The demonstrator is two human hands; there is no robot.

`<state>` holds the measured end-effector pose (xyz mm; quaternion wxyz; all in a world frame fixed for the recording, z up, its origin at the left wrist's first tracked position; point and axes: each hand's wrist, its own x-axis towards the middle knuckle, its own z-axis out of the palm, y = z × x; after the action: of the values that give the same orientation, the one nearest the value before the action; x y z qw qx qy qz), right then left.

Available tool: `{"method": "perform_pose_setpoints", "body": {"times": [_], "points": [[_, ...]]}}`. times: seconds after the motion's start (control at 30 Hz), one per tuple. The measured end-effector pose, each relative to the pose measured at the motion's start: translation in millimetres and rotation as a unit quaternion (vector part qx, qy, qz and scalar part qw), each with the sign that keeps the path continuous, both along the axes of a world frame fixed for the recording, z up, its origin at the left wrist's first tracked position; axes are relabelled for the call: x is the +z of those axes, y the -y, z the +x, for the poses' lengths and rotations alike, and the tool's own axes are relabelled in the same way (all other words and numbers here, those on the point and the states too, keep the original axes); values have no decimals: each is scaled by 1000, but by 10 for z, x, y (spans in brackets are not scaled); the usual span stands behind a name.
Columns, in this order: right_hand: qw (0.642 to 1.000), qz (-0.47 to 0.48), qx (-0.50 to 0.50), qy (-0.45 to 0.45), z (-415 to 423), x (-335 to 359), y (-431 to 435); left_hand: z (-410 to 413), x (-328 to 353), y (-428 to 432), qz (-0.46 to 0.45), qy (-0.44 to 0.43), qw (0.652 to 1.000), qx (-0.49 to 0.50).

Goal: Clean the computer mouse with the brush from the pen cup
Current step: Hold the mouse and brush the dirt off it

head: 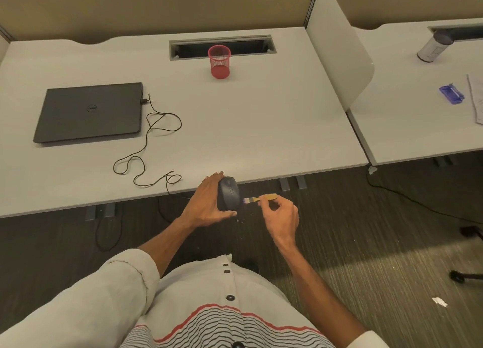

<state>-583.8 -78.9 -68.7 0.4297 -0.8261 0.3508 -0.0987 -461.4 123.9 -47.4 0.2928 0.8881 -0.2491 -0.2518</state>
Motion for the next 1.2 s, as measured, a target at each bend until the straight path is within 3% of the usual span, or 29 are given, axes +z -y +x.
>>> {"method": "perform_pose_setpoints", "body": {"times": [0.2, 0.47, 0.6, 0.87, 1.07, 1.2], "points": [[1000, 14, 9, 7, 37, 21, -88, -6, -1, 30, 1, 1, 1000, 0], [992, 48, 119, 10, 99, 73, -297, -5, -11, 46, -4, 0, 1000, 3], [993, 45, 107, 31, 163, 98, -353, 0, -32, 55, 0, 5, 1000, -2], [993, -68, 58, 80, 204, 172, -261, 52, -41, 21, 8, 6, 1000, -8], [960, -135, 199, 141, 173, 202, -240, 48, -50, 23, 9, 17, 1000, -21], [918, -230, 297, 128, 167, 186, -173, 57, -44, 17, 12, 27, 999, -24]]}}
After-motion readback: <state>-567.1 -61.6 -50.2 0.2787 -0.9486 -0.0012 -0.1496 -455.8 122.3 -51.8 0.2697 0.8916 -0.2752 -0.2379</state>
